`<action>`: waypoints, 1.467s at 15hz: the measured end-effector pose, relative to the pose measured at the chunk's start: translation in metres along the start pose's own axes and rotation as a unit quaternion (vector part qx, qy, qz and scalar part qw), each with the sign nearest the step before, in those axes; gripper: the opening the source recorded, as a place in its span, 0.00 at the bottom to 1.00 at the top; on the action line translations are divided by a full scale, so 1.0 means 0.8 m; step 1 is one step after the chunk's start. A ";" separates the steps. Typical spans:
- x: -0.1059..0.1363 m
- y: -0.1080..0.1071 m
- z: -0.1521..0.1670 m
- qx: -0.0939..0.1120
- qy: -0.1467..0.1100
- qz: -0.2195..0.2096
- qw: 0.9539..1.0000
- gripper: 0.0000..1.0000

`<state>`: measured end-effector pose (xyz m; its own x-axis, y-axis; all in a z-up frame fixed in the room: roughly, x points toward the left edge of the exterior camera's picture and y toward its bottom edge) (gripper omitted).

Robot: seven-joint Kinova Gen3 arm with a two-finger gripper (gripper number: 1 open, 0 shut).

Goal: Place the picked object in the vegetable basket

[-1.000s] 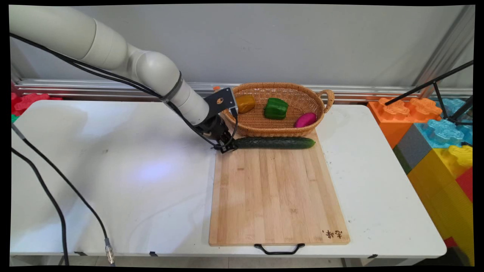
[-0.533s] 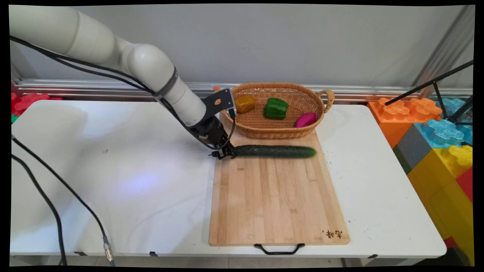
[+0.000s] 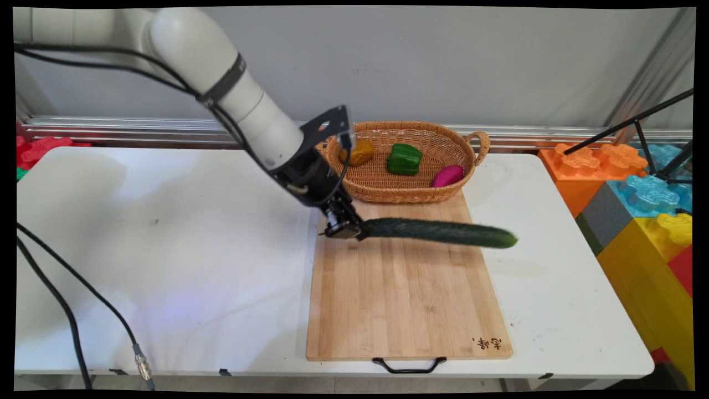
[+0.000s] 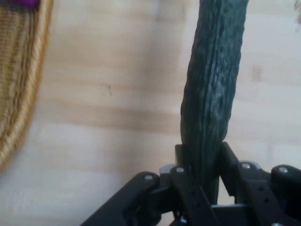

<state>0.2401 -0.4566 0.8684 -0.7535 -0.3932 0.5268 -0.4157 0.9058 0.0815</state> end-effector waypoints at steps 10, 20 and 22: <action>0.089 -0.072 -0.037 0.136 0.071 -0.047 0.987 0.00; 0.065 -0.141 0.025 0.177 0.046 -0.043 0.982 0.00; 0.058 -0.147 0.040 0.174 0.042 -0.048 0.983 0.00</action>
<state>0.2381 -0.5865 0.8562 -0.6640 -0.4469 0.5995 -0.6426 0.7511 -0.1517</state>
